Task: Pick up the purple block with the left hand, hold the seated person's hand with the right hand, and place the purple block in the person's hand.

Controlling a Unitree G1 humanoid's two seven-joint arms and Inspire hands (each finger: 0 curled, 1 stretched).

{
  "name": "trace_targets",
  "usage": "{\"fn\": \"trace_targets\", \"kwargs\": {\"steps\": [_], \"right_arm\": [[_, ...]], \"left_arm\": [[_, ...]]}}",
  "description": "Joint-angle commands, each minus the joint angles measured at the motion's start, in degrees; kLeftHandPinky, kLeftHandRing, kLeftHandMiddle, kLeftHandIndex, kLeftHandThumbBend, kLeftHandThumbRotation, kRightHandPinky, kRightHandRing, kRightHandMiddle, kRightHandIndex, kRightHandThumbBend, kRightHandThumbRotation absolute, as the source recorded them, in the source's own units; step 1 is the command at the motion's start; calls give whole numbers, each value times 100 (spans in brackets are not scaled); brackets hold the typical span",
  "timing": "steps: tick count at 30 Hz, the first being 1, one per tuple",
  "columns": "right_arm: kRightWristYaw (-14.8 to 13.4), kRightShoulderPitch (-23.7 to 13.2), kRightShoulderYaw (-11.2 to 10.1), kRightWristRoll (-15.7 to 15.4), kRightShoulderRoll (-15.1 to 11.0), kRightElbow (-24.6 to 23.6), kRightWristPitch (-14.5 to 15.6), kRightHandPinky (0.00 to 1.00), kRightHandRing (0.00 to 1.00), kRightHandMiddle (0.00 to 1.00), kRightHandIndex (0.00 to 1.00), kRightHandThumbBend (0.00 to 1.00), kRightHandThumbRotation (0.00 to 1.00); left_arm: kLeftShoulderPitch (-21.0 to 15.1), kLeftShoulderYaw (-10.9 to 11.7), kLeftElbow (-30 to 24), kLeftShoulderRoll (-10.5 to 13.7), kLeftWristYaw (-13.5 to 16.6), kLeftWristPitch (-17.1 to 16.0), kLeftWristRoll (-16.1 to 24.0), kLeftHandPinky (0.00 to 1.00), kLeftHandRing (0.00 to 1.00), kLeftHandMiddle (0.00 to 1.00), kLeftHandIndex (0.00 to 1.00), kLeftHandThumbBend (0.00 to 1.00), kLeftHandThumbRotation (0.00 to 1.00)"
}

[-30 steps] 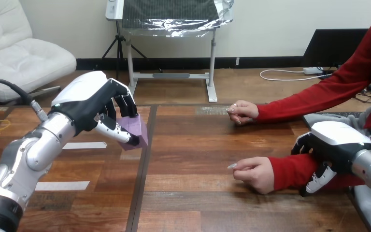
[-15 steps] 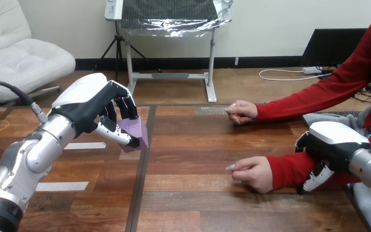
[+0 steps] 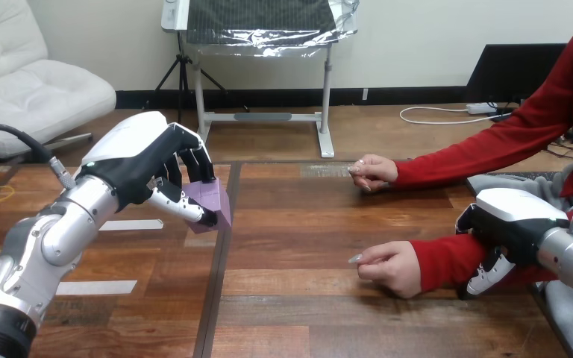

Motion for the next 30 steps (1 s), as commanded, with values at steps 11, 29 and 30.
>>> {"fn": "trace_targets", "kwargs": {"steps": [11, 29, 30], "right_arm": [[52, -212, -48, 207, 198, 37, -67, 27, 33, 40, 42, 87, 12], [133, -294, -194, 595, 61, -146, -274, 24, 26, 32, 33, 86, 23], [114, -298, -210, 611, 49, -171, -297, 24, 26, 32, 33, 86, 23]], "left_arm": [[-261, 179, -285, 9, 36, 104, -123, 38, 41, 46, 44, 62, 0], [-336, 154, -264, -112, 65, 246, -127, 40, 43, 48, 46, 61, 0], [-349, 161, -251, -139, 46, 285, -150, 40, 43, 48, 46, 61, 0]]}}
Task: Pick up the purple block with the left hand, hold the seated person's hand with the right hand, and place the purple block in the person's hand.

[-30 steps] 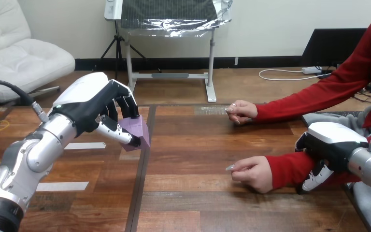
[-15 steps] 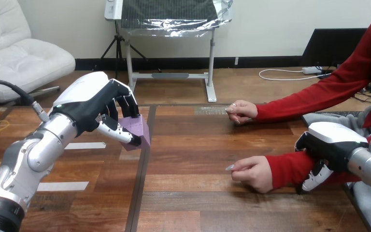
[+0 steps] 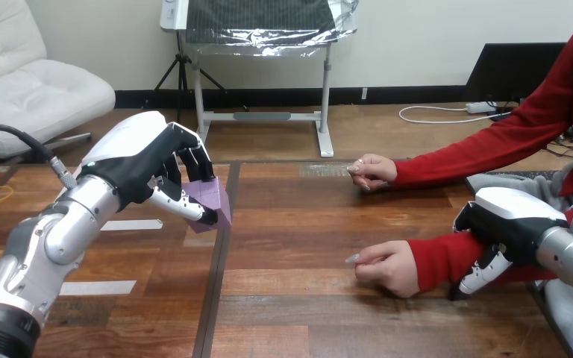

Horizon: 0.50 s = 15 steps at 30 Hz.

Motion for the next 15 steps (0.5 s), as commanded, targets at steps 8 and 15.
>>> {"fn": "trace_targets", "kwargs": {"steps": [8, 15], "right_arm": [[36, -358, -288, 356, 16, -271, -245, 25, 27, 32, 33, 85, 26], [129, -394, -434, 553, 29, -396, -312, 25, 26, 31, 32, 87, 26]], "left_arm": [[-425, 162, -109, -219, 47, 154, -273, 40, 43, 47, 46, 60, 0], [-534, 109, 15, -402, 130, 194, -275, 39, 43, 47, 46, 60, 0]]}}
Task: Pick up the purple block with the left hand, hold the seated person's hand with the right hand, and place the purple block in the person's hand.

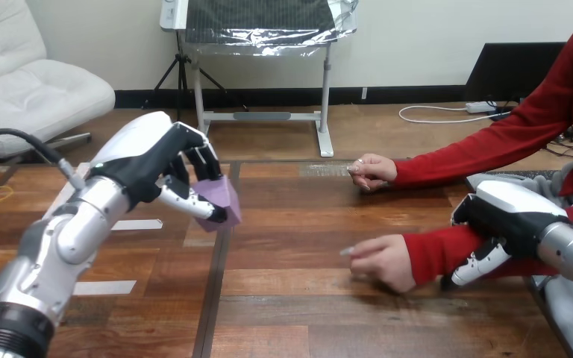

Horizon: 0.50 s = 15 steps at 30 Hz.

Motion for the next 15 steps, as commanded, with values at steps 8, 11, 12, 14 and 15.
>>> {"fn": "trace_targets", "kwargs": {"steps": [8, 11, 12, 14, 15], "right_arm": [[152, -429, -344, 420, 82, -613, -97, 27, 28, 32, 33, 89, 28], [208, -444, -364, 488, 110, -680, -80, 27, 27, 31, 32, 90, 29], [220, -446, -372, 508, 125, -720, -64, 27, 27, 31, 32, 90, 29], [235, -446, -381, 525, 143, -771, -36, 27, 26, 30, 31, 91, 29], [261, -451, -394, 548, 160, -807, -24, 27, 26, 30, 31, 91, 29]], "left_arm": [[-637, 107, 164, -482, 180, 45, -191, 38, 41, 46, 46, 59, 0], [-691, 99, 231, -594, 195, 50, -213, 39, 41, 46, 46, 60, 0], [-714, 96, 241, -653, 190, 91, -225, 39, 41, 46, 46, 60, 0], [-744, 96, 263, -717, 183, 136, -233, 39, 41, 46, 46, 59, 0], [-769, 87, 282, -773, 194, 158, -232, 39, 41, 46, 46, 59, 0]]}}
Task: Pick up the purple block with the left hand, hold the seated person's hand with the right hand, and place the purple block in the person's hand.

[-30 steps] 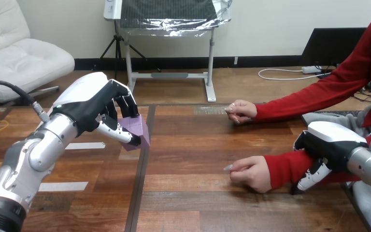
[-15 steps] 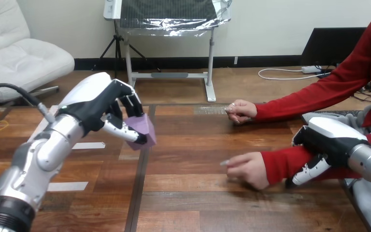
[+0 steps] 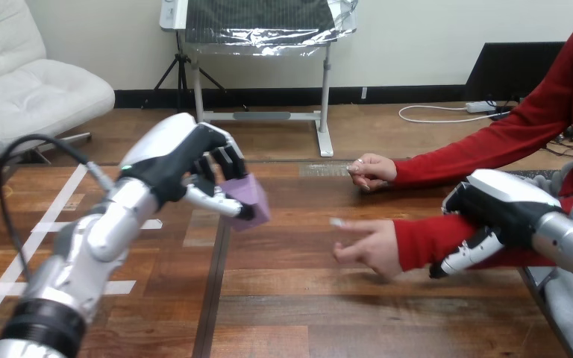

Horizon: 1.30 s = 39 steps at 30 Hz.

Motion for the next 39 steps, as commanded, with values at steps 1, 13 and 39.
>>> {"fn": "trace_targets", "kwargs": {"steps": [1, 13, 39], "right_arm": [[40, -454, -282, 293, 170, -519, -20, 27, 26, 30, 31, 92, 29], [284, -456, -340, 427, 288, -968, 169, 32, 31, 34, 34, 91, 24], [469, -346, -495, 714, 497, -1823, 495, 28, 30, 33, 35, 93, 26]], "left_arm": [[-627, 83, 79, -280, 164, 89, -128, 39, 42, 47, 47, 59, 0], [-874, 42, 497, -731, 333, -17, -125, 39, 42, 47, 47, 59, 0], [-1259, -125, 1261, -1500, 814, -307, -31, 37, 40, 45, 47, 61, 0]]}}
